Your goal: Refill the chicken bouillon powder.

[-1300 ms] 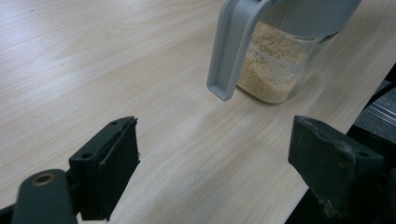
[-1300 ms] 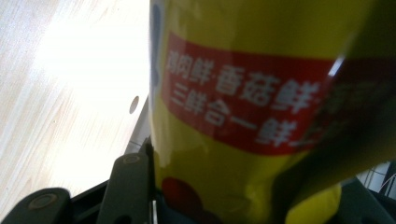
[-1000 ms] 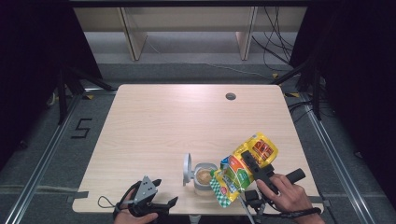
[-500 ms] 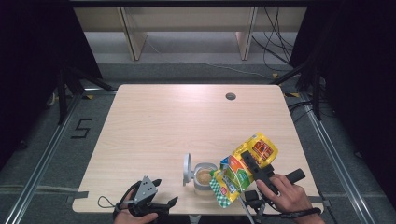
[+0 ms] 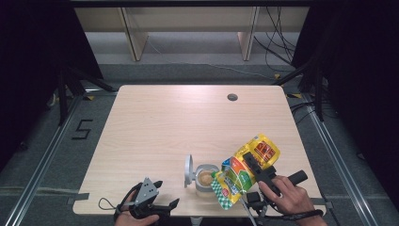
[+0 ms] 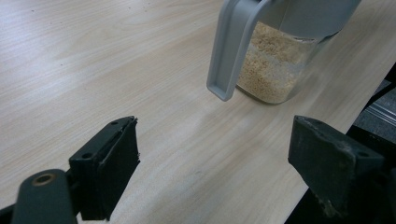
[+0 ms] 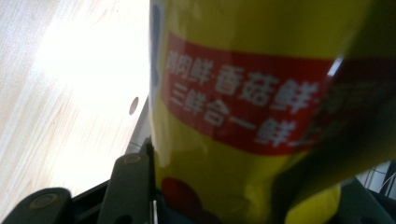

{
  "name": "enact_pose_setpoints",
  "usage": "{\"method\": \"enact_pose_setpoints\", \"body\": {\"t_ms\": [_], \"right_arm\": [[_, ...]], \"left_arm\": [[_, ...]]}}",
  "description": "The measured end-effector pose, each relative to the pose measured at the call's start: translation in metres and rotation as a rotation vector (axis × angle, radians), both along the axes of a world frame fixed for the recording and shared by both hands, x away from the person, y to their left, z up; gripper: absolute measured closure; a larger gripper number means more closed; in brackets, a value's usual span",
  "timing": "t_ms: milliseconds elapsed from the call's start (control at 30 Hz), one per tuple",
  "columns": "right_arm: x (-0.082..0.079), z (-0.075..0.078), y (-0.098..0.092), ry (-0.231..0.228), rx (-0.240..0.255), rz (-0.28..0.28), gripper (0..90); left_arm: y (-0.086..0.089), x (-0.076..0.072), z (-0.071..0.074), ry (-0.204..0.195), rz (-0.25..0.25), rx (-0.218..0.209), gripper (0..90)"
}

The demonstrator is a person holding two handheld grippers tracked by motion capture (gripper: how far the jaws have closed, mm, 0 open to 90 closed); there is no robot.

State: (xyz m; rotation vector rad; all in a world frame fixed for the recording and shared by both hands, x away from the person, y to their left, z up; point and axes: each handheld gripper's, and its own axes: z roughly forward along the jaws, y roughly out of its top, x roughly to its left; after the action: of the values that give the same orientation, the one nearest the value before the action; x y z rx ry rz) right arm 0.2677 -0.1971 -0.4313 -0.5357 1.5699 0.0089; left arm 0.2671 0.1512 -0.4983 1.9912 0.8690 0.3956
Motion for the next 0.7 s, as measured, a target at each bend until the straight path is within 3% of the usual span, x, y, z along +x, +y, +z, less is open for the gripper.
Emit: {"method": "enact_pose_setpoints", "body": {"t_ms": [33, 67, 200, 300, 700], "right_arm": [[0.0016, 0.0001, -0.0001, -0.007, 0.000, 0.025, 54.1], [0.0011, -0.0005, -0.0009, -0.009, 0.015, 0.017, 54.2], [0.0020, 0.0006, -0.0005, -0.003, -0.002, 0.024, 54.1], [0.0022, -0.0013, -0.0023, 0.009, 0.035, 0.013, 54.1], [0.0023, -0.0003, -0.0021, -0.002, 0.024, 0.021, 54.2]], "left_arm": [[-0.0001, -0.0001, -0.0001, 0.003, 0.001, -0.001, 15.4], [-0.0003, -0.0003, -0.0002, 0.004, 0.000, -0.005, 15.4], [0.0000, -0.0001, 0.0000, 0.002, 0.001, -0.001, 15.4], [0.0000, -0.0001, -0.0001, 0.002, 0.001, -0.001, 15.4], [-0.0012, -0.0004, -0.0012, 0.013, 0.007, -0.020, 15.4]]}}
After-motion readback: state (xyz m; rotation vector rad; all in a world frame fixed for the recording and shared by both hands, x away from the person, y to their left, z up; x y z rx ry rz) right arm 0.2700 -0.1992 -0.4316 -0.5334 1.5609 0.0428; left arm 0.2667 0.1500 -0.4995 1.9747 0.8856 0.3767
